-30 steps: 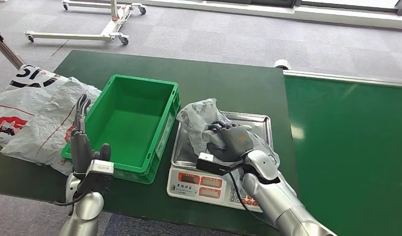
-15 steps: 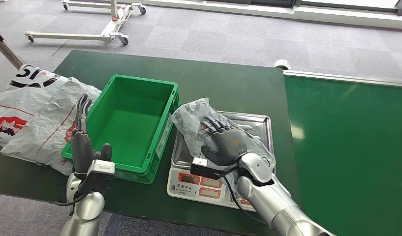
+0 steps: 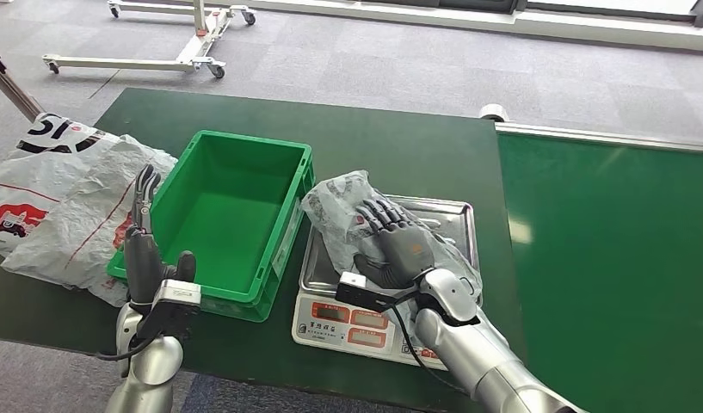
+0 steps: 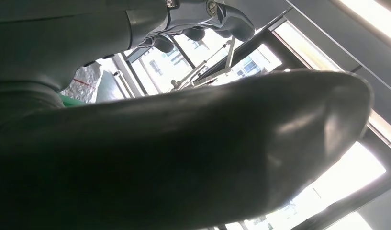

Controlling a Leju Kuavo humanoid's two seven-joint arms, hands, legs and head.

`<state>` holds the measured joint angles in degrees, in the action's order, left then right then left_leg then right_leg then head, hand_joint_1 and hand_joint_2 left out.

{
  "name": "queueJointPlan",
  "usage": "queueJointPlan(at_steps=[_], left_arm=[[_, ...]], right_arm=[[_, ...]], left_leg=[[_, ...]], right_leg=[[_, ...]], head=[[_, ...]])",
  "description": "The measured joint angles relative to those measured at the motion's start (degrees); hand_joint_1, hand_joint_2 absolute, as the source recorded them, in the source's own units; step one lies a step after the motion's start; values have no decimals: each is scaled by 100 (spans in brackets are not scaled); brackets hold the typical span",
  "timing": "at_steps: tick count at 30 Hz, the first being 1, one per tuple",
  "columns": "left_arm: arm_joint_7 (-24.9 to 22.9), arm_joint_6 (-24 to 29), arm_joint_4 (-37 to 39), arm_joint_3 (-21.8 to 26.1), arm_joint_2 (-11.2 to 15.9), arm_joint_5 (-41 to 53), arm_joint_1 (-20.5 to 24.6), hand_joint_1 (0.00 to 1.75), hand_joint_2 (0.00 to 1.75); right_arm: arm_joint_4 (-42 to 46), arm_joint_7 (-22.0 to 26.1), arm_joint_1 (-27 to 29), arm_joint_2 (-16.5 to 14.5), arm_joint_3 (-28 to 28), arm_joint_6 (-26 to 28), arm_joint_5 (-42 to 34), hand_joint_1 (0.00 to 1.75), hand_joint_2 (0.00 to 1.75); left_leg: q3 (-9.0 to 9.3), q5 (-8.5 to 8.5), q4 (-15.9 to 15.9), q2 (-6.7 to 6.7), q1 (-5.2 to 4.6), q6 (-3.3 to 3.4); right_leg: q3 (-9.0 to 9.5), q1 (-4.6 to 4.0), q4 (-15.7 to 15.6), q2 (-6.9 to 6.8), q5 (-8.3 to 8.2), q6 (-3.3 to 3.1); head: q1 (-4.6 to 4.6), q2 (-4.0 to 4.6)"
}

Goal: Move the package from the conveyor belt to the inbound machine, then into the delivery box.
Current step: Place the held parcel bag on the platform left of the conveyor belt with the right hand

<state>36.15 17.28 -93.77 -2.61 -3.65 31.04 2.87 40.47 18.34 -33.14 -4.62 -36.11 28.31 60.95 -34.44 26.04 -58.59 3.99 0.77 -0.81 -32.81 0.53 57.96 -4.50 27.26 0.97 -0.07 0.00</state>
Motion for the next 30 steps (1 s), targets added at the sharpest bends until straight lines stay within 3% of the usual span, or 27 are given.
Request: queueJointPlan(at_steps=[10,19,23,30], left_arm=[[7,-1,55,-1,1,-1,1,0,0],[-21,5,166,-84,1,-37,37,0,0],[-143,13,161,-122,2,-26,27,0,0],[-99,80,129,-127,2,-33,-68,0,0]], right_arm=[[70,-112,103,236,55,446,-190,0,175],[737,-182,571,545,456,728,-275,0,175],[1667,-282,904,808,1012,789,-297,0,175],[3326,-2,1470,1177,2153,905,-726,0,175]], left_leg=[[1,0,-2,0,0,0],[1,0,-3,-1,-1,0],[-5,1,-4,-7,-3,1],[-7,4,-4,-5,-8,3]], right_leg=[[0,1,0,0,0,0],[-2,2,-1,-1,-1,0],[-3,4,-1,-6,-2,1],[-8,8,-2,-5,-1,2]], head=[[0,0],[0,0],[1,0],[0,0]])
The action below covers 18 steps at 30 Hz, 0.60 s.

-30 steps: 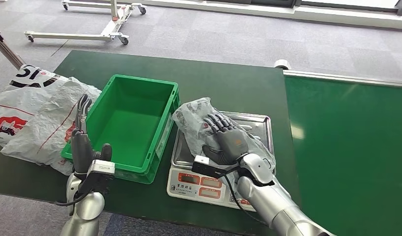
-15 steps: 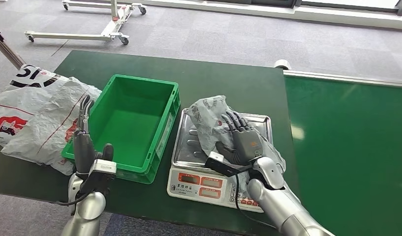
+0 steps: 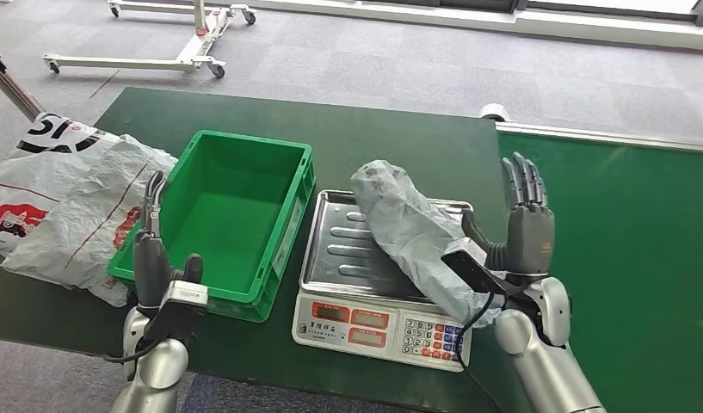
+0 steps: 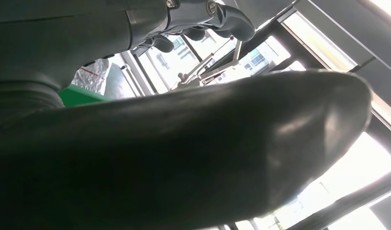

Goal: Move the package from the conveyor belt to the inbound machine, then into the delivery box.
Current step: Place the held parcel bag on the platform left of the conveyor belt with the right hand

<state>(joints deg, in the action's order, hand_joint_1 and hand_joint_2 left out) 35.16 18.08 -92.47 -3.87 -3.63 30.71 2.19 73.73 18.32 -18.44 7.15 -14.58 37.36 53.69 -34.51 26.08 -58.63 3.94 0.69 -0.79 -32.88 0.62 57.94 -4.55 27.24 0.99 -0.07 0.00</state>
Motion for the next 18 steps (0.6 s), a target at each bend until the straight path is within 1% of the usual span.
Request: queueJointPlan(at_steps=[4,8,14,18], left_arm=[[32,-4,43,-13,0,-47,18,0,0],[38,-28,97,-48,0,-75,60,0,0],[14,-15,112,-62,-22,-78,123,0,0],[-11,13,119,-62,-33,-75,142,0,0]], right_arm=[[562,175,320,190,447,40,-255,0,175],[837,333,598,337,696,132,-403,0,175],[1124,419,769,462,1058,243,-636,0,175],[1409,637,939,511,1563,267,-1066,0,175]], left_leg=[[1,0,1,4,1,0],[1,0,1,7,1,0],[2,-1,0,6,0,0],[0,0,0,3,0,0]], right_leg=[[-1,-1,0,3,1,0],[-1,-1,0,6,1,0],[-2,0,0,6,-1,0],[0,1,0,3,-1,0]], head=[[0,0],[0,0],[0,0],[-1,0]])
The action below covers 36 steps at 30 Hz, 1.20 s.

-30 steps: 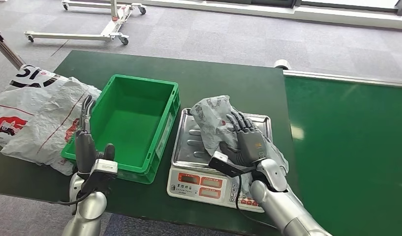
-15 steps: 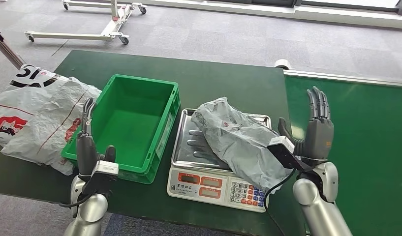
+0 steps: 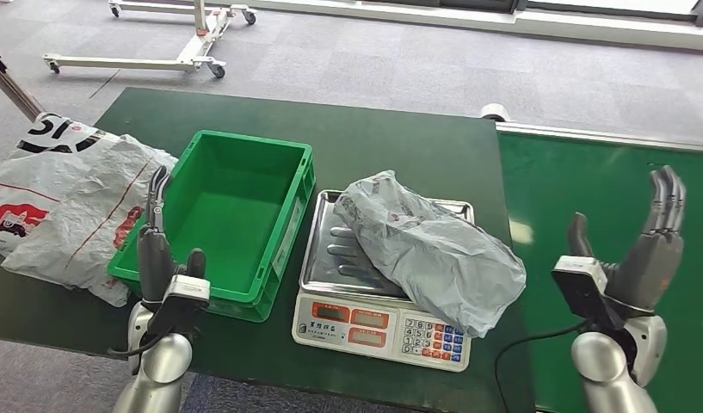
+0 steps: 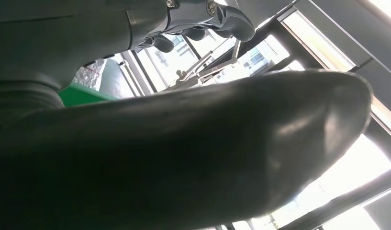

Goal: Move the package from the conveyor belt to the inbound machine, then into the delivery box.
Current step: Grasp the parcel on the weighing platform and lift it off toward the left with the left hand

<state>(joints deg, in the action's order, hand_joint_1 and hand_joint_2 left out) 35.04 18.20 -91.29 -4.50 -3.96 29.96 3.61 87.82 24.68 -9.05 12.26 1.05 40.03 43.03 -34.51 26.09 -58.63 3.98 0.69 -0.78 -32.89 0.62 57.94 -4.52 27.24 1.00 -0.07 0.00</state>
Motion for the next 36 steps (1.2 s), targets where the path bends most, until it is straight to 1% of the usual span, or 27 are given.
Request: queueJointPlan(at_steps=[4,9,11,13,16,20,23,28,32,36], left_arm=[[-5,9,1,-1,-1,4,0,0,0],[-28,40,1,-1,-16,87,0,0,0],[-75,108,-1,-3,-19,260,-5,0,0],[-117,167,-6,-5,-18,398,-21,0,0],[-157,213,-13,-23,-17,541,-43,0,0],[-211,239,-3,-181,-13,799,-25,0,0],[-236,240,24,-291,-13,836,16,0,0],[-319,208,120,-425,-10,912,112,0,0],[-406,72,455,-582,-12,961,425,0,0],[-495,18,877,-716,-31,1038,766,0,0]], right_arm=[[225,155,179,1,462,4,-167,0,175],[393,238,306,-4,706,3,-244,0,175],[560,388,484,-22,921,4,-519,0,175],[774,604,766,-60,1264,1,-970,0,175],[1053,894,1204,-177,1828,-44,-1387,0,175],[1216,1030,1518,-431,2254,-149,-1306,0,175],[1226,1035,1574,-551,2356,-162,-1221,0,175],[1226,957,1595,-656,2431,-214,-1103,0,175],[1213,858,1566,-727,2400,-280,-882,0,175],[1147,782,1499,-767,2254,-283,-745,0,175]], left_leg=[[-1,4,1,5,0,-1],[3,3,1,4,0,-1],[4,3,0,-6,1,-1],[0,4,1,-18,1,-1],[-6,13,2,-16,0,-1],[-5,20,2,-1,0,0],[-3,18,2,3,0,-1],[-1,15,2,2,1,-3],[-1,13,2,-2,1,-2],[-1,12,2,0,0,-2]], right_leg=[[-2,0,0,5,0,0],[-7,-1,0,4,1,0],[-7,-1,0,-6,5,1],[-2,0,0,-19,9,1],[0,1,0,-18,12,2],[-5,1,0,-6,17,1],[-5,0,0,-2,16,0],[-3,0,0,-2,15,0],[2,0,1,-5,13,1],[2,0,1,-3,10,1]], head=[[-1,0],[1,0],[1,0],[0,0],[0,0],[0,0],[0,0],[1,0],[0,0],[0,0]])
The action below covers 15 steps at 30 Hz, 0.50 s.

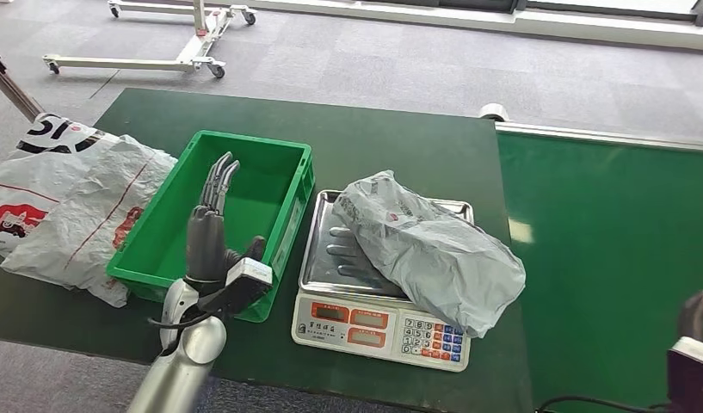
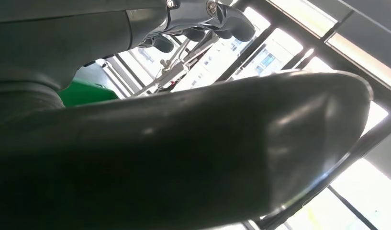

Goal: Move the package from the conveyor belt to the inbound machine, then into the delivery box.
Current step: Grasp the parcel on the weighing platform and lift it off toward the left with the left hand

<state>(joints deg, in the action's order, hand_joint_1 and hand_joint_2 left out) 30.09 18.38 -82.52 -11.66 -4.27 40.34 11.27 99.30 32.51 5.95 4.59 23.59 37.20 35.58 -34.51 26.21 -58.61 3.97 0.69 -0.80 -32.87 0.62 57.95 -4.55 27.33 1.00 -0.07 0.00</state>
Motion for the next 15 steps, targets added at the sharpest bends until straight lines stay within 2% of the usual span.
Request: queueJointPlan(at_steps=[15], left_arm=[[-383,228,1644,-302,-13,866,1181,0,0]], right_arm=[[-864,-181,-688,-9,-895,35,163,0,175]], left_leg=[[0,-8,-1,-2,0,-3]], right_leg=[[-1,-1,3,0,-3,-1]], head=[[1,0]])
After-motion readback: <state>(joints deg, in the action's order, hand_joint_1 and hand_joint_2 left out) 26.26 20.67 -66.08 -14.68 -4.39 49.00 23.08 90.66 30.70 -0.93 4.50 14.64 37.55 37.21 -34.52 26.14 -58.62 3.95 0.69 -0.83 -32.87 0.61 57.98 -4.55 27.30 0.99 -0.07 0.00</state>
